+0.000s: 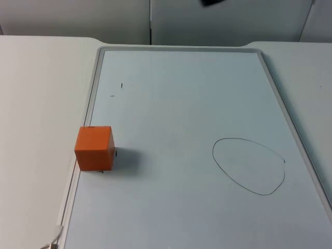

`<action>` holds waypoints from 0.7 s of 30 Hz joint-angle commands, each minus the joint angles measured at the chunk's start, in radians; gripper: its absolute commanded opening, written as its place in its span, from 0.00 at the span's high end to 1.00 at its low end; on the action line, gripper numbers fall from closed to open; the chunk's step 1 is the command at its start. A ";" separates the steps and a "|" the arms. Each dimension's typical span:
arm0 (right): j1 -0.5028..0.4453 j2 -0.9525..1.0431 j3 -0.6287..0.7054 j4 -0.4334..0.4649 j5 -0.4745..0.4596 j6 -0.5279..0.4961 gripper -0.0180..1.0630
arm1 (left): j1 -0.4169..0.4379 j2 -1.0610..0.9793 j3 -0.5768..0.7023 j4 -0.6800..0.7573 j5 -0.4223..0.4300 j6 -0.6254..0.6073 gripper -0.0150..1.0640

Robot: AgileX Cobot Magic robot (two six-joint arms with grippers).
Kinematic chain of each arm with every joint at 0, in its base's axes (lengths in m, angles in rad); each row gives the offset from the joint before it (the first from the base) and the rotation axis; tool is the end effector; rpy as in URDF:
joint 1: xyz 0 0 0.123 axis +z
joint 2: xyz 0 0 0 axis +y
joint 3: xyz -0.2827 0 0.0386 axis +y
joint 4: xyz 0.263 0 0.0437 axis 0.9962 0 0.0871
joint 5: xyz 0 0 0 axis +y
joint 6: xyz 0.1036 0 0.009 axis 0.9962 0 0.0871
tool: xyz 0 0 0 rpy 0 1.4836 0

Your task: Pick up one cube with the left hand and another cube with the right hand. First place the cube in the right hand at the target position, then stack the cube in the left hand on top.

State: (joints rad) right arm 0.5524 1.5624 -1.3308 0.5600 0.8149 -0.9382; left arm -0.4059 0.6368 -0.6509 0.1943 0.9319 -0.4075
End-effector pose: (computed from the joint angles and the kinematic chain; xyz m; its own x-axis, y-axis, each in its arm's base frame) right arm 0.2884 0.2250 0.3144 -0.2115 -0.6800 -0.7021 -0.9304 0.3602 -0.0686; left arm 0.1239 -0.0357 0.2943 -0.7284 0.0049 -0.6851 0.0880 0.9924 -0.0865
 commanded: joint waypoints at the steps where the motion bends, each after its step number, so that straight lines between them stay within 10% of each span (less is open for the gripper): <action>1: 0.063 0.065 -0.022 -0.103 -0.031 0.039 0.08 | -0.009 -0.006 0.001 -0.003 0.000 -0.018 0.78; 9: 0.215 0.322 -0.038 -0.251 -0.179 0.079 0.08 | -0.009 -0.006 0.001 -0.003 0.009 -0.021 0.78; 21: 0.235 0.606 -0.329 -0.250 -0.047 0.058 0.08 | -0.009 -0.006 0.001 -0.003 0.015 -0.021 0.78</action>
State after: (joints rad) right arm 0.7816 2.1404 -1.6283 0.3112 0.7413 -0.8718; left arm -0.4059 0.6368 -0.6509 0.1943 0.9480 -0.4191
